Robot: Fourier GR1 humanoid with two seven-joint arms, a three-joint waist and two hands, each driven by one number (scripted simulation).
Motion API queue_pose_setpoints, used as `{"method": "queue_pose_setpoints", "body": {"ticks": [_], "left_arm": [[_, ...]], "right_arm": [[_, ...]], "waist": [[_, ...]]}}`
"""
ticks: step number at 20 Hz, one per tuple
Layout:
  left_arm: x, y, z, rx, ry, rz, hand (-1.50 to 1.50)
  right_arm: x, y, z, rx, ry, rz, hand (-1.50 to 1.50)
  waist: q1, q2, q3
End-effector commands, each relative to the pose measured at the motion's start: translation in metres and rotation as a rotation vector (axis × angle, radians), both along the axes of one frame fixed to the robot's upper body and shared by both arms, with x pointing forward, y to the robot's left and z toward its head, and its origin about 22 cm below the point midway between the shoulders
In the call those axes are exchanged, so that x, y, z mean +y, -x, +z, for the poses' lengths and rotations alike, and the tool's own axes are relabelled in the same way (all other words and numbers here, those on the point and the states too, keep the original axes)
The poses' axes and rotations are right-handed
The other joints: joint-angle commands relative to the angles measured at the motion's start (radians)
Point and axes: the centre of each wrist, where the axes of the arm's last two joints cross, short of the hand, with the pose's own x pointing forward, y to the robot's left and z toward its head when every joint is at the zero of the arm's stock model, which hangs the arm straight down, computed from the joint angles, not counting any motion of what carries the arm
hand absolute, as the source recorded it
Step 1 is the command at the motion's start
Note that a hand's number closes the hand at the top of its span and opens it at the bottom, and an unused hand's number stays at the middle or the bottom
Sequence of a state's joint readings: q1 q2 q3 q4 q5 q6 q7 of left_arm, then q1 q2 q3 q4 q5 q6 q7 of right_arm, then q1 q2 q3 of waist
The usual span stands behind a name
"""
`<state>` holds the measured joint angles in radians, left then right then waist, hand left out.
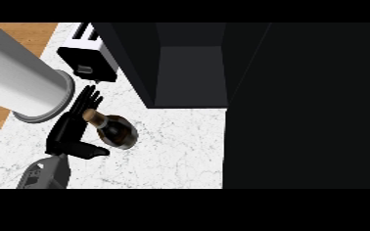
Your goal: Pick up the wine, place it into the cabinet and close the cabinet
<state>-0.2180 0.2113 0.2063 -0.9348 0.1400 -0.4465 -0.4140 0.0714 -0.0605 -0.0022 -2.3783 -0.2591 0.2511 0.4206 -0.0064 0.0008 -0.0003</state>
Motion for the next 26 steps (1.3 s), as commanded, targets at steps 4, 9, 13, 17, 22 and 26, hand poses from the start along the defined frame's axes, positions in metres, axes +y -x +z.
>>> {"method": "queue_pose_setpoints", "body": {"ticks": [4, 9, 13, 17, 22, 26], "left_arm": [[-0.017, 0.001, -0.034, 0.014, -0.004, -0.051, -1.5], [0.0, 0.006, -0.04, 0.008, -0.009, -0.019, -1.5], [-0.018, -0.003, -0.055, 0.022, -0.002, -0.023, -1.5], [-0.002, 0.006, -0.064, 0.065, 0.059, 0.003, -1.5], [-0.014, 0.0, -0.064, 0.048, 0.133, 0.003, -1.5], [-0.03, 0.008, -0.076, 0.054, 0.16, -0.033, -1.5]], "right_arm": [[-0.005, -0.01, -0.012, 0.0, -0.015, -0.009, -1.5], [0.007, 0.008, -0.016, -0.019, -0.003, -0.006, -1.5], [0.003, -0.005, -0.005, -0.017, 0.0, -0.012, -1.5], [-0.003, 0.004, -0.003, -0.024, 0.023, -0.005, -1.5], [-0.005, 0.018, 0.0, -0.035, 0.024, -0.006, -1.5], [-0.01, 0.001, 0.004, -0.028, 0.019, -0.005, -1.5]], "waist": [[0.001, 0.0, 0.0], [0.0, 0.0, 0.0], [-0.002, 0.001, 0.0], [-0.011, 0.004, -0.001], [-0.012, 0.003, -0.001], [-0.012, 0.005, -0.002]]}}
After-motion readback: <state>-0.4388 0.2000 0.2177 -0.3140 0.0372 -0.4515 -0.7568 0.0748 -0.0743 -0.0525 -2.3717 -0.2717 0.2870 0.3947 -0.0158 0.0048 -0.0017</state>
